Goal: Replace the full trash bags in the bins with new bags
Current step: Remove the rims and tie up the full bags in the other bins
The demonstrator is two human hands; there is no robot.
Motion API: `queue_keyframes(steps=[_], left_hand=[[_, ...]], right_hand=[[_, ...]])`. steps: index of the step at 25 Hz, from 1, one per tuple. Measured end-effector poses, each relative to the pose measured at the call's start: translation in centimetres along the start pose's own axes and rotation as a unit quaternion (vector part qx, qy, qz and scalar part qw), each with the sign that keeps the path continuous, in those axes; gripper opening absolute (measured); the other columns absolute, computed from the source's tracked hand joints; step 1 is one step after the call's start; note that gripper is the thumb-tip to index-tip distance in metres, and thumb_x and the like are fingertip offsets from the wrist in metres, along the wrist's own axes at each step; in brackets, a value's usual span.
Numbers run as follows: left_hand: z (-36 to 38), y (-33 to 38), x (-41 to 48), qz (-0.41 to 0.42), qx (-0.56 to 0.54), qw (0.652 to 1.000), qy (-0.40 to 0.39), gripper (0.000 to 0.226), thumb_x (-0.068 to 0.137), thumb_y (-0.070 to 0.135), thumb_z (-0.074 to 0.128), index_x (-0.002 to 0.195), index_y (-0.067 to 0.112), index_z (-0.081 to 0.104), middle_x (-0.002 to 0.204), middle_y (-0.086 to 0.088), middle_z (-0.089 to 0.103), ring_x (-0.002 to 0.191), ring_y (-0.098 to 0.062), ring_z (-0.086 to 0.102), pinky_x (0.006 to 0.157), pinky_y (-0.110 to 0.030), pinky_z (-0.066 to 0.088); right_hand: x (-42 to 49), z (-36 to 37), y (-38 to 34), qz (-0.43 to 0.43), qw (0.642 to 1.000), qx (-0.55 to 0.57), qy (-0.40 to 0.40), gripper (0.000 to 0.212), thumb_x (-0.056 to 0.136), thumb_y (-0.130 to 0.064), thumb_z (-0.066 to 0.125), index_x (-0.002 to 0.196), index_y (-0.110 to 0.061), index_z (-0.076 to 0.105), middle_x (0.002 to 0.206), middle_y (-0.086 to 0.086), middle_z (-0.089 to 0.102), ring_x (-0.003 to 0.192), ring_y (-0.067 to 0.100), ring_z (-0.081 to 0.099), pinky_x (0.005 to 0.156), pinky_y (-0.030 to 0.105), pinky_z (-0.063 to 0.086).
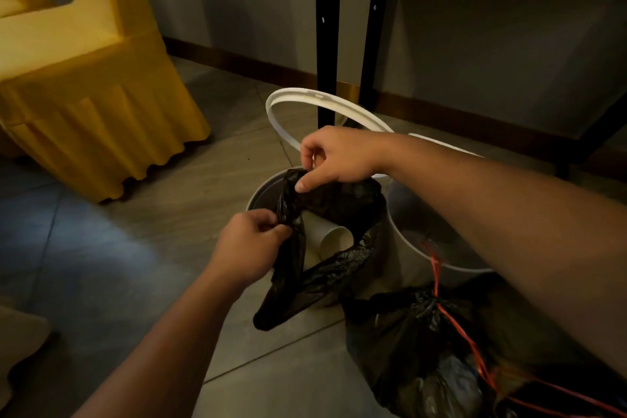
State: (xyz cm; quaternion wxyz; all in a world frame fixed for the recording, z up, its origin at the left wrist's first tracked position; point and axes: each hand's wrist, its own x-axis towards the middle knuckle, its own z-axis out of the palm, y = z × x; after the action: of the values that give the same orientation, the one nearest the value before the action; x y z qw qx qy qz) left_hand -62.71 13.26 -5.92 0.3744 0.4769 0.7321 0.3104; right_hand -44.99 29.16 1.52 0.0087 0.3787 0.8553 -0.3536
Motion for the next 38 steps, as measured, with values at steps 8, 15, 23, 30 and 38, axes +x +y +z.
queue_keyframes(steps=[8, 15, 23, 30, 38], left_hand=[[-3.1, -0.3, -0.2, 0.040, -0.127, 0.990, 0.039, 0.017, 0.101, 0.025, 0.068, 0.085, 0.033, 0.066, 0.084, -0.004, 0.074, 0.067, -0.017, 0.067, 0.055, -0.032, 0.053], [-3.6, -0.6, -0.4, 0.030, -0.181, 0.975, 0.128, 0.013, 0.099, 0.024, 0.070, 0.090, 0.025, 0.061, 0.098, -0.026, 0.070, 0.086, -0.048, 0.069, 0.067, -0.051, 0.055], [-4.7, -1.9, -2.0, 0.026, -0.195, 0.965, 0.175, 0.010, 0.098, 0.025, 0.072, 0.090, 0.031, 0.069, 0.091, -0.014, 0.074, 0.092, -0.039, 0.073, 0.084, -0.066, 0.061], [-3.1, -4.9, -3.1, -0.031, -0.072, 0.997, 0.020, 0.027, 0.088, 0.020, 0.082, 0.111, 0.030, 0.072, 0.104, 0.003, 0.079, 0.101, -0.022, 0.075, 0.091, -0.052, 0.062], [-4.8, -4.3, -3.3, -0.035, -0.253, 0.967, 0.015, 0.012, 0.101, 0.015, 0.066, 0.105, 0.016, 0.077, 0.095, -0.006, 0.082, 0.084, -0.021, 0.080, 0.063, -0.026, 0.062]], right_hand=[[-2.5, 0.5, 5.5, 0.105, 0.980, -0.158, 0.051, 0.017, 0.089, -0.022, 0.074, 0.080, -0.022, 0.060, 0.085, 0.003, 0.065, 0.080, 0.023, 0.063, 0.062, 0.033, 0.047], [-3.5, -0.4, 5.6, 0.082, 0.988, 0.038, 0.125, 0.017, 0.094, -0.021, 0.076, 0.104, -0.034, 0.071, 0.069, -0.008, 0.069, 0.062, 0.002, 0.066, 0.059, 0.019, 0.047], [-4.1, -0.3, 5.8, 0.138, 0.978, -0.089, 0.128, 0.019, 0.095, -0.007, 0.065, 0.093, -0.023, 0.075, 0.090, 0.004, 0.073, 0.088, 0.022, 0.070, 0.079, 0.038, 0.059], [-3.2, 0.5, 7.1, 0.152, 0.952, 0.147, 0.219, 0.008, 0.105, -0.021, 0.061, 0.109, -0.021, 0.068, 0.087, 0.010, 0.075, 0.068, 0.019, 0.077, 0.063, 0.034, 0.064], [-3.7, 1.7, 8.6, 0.238, 0.970, -0.023, 0.038, 0.020, 0.089, -0.016, 0.083, 0.106, -0.015, 0.072, 0.093, 0.008, 0.077, 0.082, 0.023, 0.078, 0.075, 0.037, 0.066]])
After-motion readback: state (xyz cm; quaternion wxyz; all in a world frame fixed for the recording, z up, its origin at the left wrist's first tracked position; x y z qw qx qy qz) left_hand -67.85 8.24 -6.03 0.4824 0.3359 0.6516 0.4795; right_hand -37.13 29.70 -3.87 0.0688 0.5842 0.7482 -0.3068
